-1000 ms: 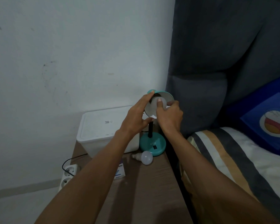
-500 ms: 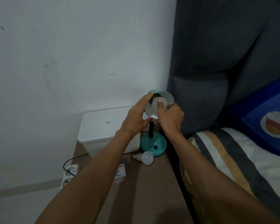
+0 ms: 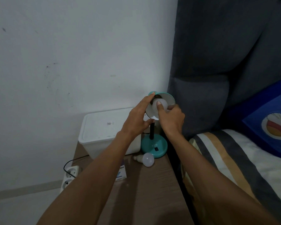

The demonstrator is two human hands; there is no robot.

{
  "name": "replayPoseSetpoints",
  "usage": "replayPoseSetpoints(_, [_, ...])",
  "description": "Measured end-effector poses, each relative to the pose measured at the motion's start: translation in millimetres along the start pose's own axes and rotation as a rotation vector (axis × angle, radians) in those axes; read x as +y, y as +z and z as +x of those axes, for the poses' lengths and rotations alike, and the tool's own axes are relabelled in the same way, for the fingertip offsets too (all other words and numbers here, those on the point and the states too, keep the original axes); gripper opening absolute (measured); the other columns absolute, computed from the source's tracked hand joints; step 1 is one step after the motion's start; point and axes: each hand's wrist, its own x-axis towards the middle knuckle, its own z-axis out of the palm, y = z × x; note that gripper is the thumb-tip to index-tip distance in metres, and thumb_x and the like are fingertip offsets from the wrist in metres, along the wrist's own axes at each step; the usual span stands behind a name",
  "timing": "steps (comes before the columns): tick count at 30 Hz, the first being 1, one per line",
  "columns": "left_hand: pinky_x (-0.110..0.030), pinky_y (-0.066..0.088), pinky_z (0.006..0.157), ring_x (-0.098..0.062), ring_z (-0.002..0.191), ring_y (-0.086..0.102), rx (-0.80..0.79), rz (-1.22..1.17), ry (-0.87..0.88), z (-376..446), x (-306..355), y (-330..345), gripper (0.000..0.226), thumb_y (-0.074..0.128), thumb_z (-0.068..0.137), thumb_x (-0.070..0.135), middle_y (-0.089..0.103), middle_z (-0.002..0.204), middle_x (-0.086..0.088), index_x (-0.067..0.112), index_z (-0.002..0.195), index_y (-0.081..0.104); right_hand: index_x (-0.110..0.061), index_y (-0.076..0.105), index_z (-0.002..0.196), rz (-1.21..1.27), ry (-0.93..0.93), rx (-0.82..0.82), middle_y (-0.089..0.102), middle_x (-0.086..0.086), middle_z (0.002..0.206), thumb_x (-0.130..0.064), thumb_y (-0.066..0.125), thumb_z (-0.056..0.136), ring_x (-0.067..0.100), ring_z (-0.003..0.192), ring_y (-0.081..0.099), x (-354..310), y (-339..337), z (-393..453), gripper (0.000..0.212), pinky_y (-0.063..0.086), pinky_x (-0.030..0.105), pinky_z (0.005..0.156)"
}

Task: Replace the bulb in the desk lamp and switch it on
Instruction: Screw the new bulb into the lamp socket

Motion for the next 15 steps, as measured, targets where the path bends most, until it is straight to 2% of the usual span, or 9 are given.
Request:
replayPoseSetpoints(2, [-0.007, 0.027, 0.115, 0.021, 0.142, 0.023, -0.003, 0.002, 0.006, 0.3, 0.5, 0.4, 0.099, 0.086, 0.081, 0.008, 0.031, 0.158, 0.018, 0.02, 0.16, 0.029, -0.01, 0.057, 0.12, 0.01, -0.044, 0.034, 0.061, 0.003, 0.111, -0.048, 0.065, 0.091, 0.018, 0.1, 0.06, 0.7, 2.5, -1.2, 0.048, 0.041, 0.026, 0.075])
replayPoseSetpoints(4, [-0.007, 0.027, 0.115, 0.02, 0.143, 0.023, -0.006, -0.001, 0.013, 0.9, 1.6, 0.9, 0.098, 0.085, 0.081, 0.008, 0.031, 0.158, 0.017, 0.018, 0.16, 0.029, -0.016, 0.051, 0.127, 0.029, -0.105, 0.04, 0.057, 0.009, 0.123, -0.042, 0.067, 0.091, 0.02, 0.108, 0.057, 1.5, 3.9, -3.4, 0.047, 0.04, 0.025, 0.078])
replayPoseSetpoints(7, [-0.011, 0.027, 0.117, 0.005, 0.146, 0.031, -0.008, -0.017, 0.024, 0.4, 2.9, 0.9, 0.096, 0.085, 0.081, 0.006, 0.033, 0.159, 0.013, 0.016, 0.16, 0.03, -0.022, 0.05, 0.128, -0.012, -0.168, -0.011, 0.05, 0.007, 0.129, -0.032, 0.074, 0.087, 0.014, 0.106, 0.048, 2.9, 3.7, -4.9, 0.049, 0.041, 0.025, 0.082])
replayPoseSetpoints(9, [-0.011, 0.027, 0.118, 0.001, 0.146, 0.033, -0.009, -0.026, 0.025, -0.3, 2.8, 0.9, 0.096, 0.085, 0.081, 0.004, 0.034, 0.158, 0.012, 0.015, 0.159, 0.031, -0.02, 0.05, 0.125, -0.028, -0.174, -0.022, 0.053, 0.007, 0.128, -0.029, 0.078, 0.082, 0.017, 0.108, 0.053, 3.6, 3.6, -4.1, 0.052, 0.044, 0.026, 0.083])
replayPoseSetpoints(11, [-0.01, 0.027, 0.117, 0.008, 0.145, 0.031, 0.004, -0.02, 0.021, -0.8, 3.1, 0.4, 0.095, 0.084, 0.081, 0.005, 0.034, 0.158, 0.012, 0.015, 0.159, 0.031, -0.016, 0.052, 0.122, -0.013, -0.12, -0.013, 0.06, 0.006, 0.118, -0.036, 0.076, 0.084, 0.019, 0.1, 0.059, 3.8, 3.4, -1.7, 0.049, 0.046, 0.024, 0.075])
replayPoseSetpoints(13, [-0.009, 0.027, 0.116, 0.017, 0.143, 0.027, 0.012, -0.022, 0.023, -1.0, 3.3, 0.1, 0.093, 0.084, 0.083, 0.008, 0.034, 0.158, 0.013, 0.015, 0.159, 0.031, -0.01, 0.056, 0.118, -0.006, -0.019, -0.005, 0.062, 0.004, 0.107, -0.048, 0.067, 0.089, 0.018, 0.089, 0.059, 1.4, 3.0, 0.2, 0.049, 0.041, 0.02, 0.063])
replayPoseSetpoints(15, [-0.008, 0.028, 0.115, 0.018, 0.142, 0.027, 0.017, -0.029, 0.025, -0.8, 3.9, -0.1, 0.091, 0.084, 0.084, 0.01, 0.034, 0.158, 0.013, 0.014, 0.159, 0.032, -0.006, 0.064, 0.111, -0.047, 0.023, -0.001, 0.068, 0.007, 0.103, -0.056, 0.058, 0.092, 0.02, 0.088, 0.064, 1.3, 4.7, 2.7, 0.054, 0.036, 0.018, 0.054])
